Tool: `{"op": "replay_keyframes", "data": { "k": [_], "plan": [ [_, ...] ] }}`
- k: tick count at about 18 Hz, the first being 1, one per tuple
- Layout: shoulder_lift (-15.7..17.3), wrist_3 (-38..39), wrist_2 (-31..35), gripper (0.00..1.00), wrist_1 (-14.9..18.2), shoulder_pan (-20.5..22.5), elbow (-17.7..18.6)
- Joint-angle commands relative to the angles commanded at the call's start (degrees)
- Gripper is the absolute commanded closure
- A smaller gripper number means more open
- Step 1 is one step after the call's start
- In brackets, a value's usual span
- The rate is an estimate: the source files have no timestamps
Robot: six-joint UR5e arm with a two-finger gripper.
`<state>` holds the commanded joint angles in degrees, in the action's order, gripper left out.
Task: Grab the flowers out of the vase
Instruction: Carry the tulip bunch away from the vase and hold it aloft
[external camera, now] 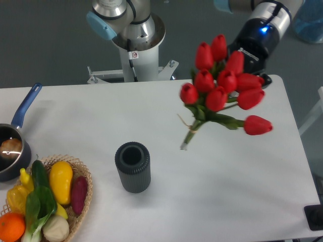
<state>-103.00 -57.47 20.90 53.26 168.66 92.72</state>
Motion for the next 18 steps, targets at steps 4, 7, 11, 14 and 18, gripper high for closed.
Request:
{"op": "replay_keyframes", "data": {
  "k": [4,7,11,14,18],
  "plan": [
    [-4.57,-7.11,4.74,1.0,0.0,0.79,-0.35],
    [-6.16,-12.38,17.2,1.0,0.0,0.18,-0.97],
    [-7.39,-21.26,31.36,1.0,0.0,-1.92,-0.71],
    [-7.83,-22.42,37.18,1.0,0.0,-2.55,-0.97],
    [-10.63,-28.03,47.81,1.0,0.17,-5.35,-4.21]
  ]
}}
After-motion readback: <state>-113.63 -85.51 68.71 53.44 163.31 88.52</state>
